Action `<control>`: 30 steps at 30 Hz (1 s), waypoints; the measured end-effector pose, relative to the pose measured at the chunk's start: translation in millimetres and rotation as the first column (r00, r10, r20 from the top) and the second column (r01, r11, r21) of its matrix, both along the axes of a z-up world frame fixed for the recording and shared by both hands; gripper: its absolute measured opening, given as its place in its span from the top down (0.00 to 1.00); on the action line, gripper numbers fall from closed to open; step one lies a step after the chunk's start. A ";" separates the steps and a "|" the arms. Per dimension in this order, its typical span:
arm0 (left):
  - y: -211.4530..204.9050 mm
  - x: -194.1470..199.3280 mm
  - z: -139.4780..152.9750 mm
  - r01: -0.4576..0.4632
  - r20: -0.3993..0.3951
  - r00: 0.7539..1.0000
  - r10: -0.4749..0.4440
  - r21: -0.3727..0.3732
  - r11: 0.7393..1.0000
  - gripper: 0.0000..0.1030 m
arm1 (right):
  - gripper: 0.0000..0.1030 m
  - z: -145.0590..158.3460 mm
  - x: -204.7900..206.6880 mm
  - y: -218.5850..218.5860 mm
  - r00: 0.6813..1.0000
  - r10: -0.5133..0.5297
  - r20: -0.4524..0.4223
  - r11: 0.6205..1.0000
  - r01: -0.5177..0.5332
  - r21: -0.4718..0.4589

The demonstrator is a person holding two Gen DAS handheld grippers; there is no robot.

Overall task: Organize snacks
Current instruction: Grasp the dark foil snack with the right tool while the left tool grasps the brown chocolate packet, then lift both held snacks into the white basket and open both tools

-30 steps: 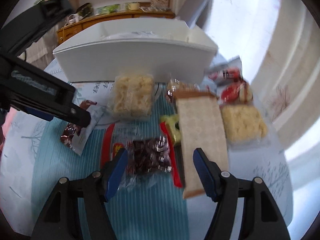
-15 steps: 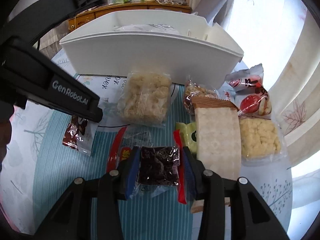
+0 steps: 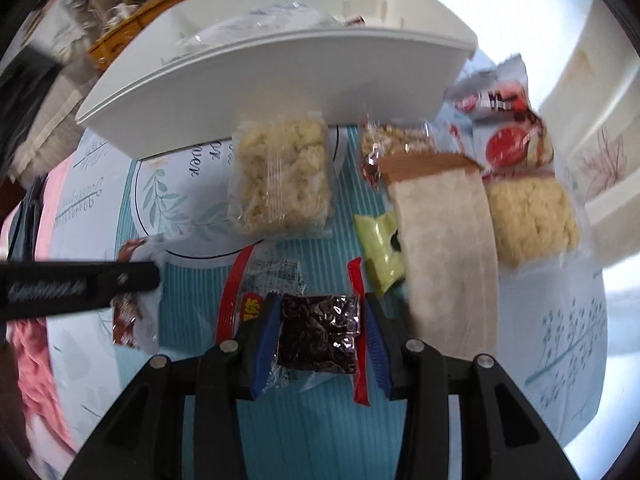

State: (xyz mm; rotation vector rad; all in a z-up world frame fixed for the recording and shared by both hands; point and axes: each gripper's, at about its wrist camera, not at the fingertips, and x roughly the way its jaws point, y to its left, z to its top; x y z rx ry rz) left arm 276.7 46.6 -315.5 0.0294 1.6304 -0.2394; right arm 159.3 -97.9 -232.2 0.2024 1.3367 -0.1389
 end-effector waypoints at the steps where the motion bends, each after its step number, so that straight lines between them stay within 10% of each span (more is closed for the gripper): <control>1: 7.3 -0.6 3.9 0.001 -0.005 1.000 -0.001 -0.002 1.000 0.67 | 0.60 0.1 3.4 -0.5 0.999 -0.024 -0.027 0.999 0.024 0.021; 13: 80.5 4.7 52.7 -0.012 0.004 1.000 0.012 -0.028 1.000 0.67 | 0.60 17.0 28.6 57.8 0.982 -0.085 -0.169 0.976 0.117 0.185; 30: 134.8 33.7 124.9 -0.068 0.102 0.992 0.079 -0.107 0.992 0.67 | 0.60 89.8 40.5 145.4 0.992 0.115 0.049 0.971 -0.123 0.203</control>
